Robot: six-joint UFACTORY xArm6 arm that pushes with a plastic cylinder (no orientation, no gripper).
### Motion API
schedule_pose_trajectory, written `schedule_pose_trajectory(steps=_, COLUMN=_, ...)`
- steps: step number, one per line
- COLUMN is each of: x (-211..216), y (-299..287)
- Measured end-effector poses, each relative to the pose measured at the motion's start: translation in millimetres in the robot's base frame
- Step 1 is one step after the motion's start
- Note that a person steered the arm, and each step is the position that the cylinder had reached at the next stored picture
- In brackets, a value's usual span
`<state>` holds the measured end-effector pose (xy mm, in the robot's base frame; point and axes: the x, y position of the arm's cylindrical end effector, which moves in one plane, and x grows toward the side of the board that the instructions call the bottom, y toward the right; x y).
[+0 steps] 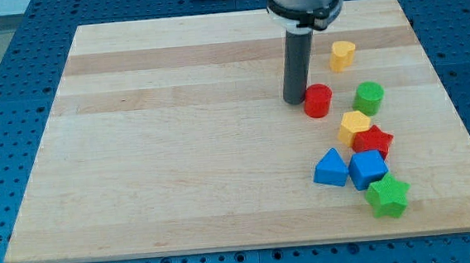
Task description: Push the red circle down and left
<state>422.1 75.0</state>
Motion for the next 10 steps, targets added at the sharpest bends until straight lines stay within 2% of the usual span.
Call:
schedule_pose_trajectory(steps=1, x=21, y=0)
schedule_pose_trajectory(steps=2, x=19, y=0)
schedule_pose_trajectory(steps=4, x=-16, y=1)
schedule_pose_trajectory(steps=5, x=-19, y=18)
schedule_pose_trajectory(steps=6, x=-19, y=66)
schedule_pose_trajectory(steps=8, x=-19, y=67)
schedule_pose_trajectory(steps=10, x=3, y=52)
